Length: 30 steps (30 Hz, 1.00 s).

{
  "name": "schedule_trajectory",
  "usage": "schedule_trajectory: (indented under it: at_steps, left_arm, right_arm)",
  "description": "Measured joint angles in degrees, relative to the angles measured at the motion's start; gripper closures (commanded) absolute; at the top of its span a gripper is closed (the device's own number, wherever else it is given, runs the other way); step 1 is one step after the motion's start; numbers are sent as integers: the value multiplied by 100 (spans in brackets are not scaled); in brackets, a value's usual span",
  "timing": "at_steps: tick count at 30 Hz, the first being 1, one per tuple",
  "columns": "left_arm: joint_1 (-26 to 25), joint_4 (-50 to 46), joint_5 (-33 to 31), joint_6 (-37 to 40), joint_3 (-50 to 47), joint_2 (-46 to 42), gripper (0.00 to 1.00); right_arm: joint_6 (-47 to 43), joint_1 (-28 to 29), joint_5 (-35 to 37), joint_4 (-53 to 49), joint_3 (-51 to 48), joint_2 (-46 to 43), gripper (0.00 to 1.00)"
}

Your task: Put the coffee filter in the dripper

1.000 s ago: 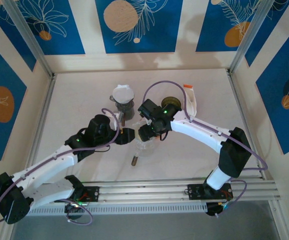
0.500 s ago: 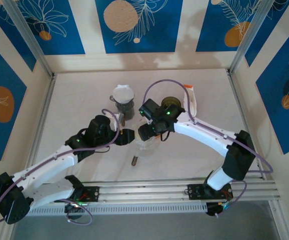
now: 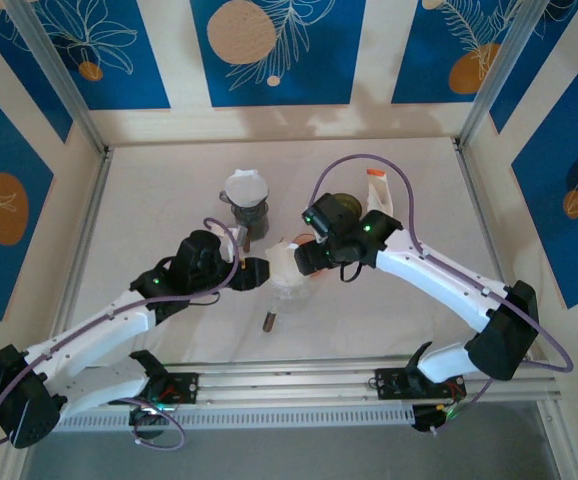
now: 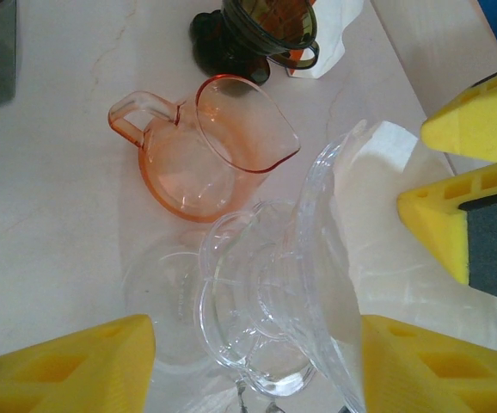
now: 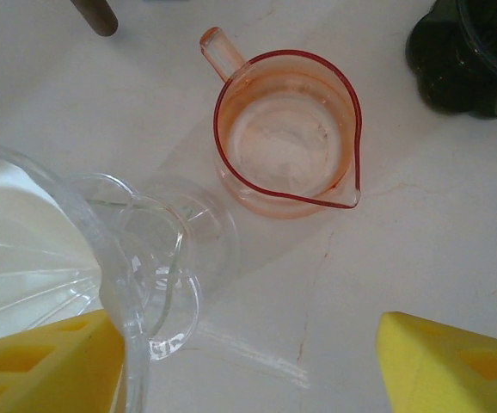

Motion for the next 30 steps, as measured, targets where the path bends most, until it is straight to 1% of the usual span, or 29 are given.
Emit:
schedule_trajectory:
  at_steps: [10,13,19,21,25,30]
  left_arm:
    - [0,-7,-2,0,0,0,37]
    - [0,-7,-2,0,0,0,36]
    - [0,-11,-48,0,0,0,34]
    - [0,-17,-48,2,0,0,33]
    - [0,-20,-68,4,0,-2,28]
    - [0,-26,-87,7,28,-61,20]
  right_arm:
    - [15,13,15,66,0,-109,23]
    - [15,39,28,175,0,-321,23]
    - [85,39,90,479,-144,-1047,23]
    - [133,-11,72,549,-205,-1228,25]
    - [258,-256,-96,673,-380,-1478,30]
    - [378,-544,-308,737,-673,-1668,30]
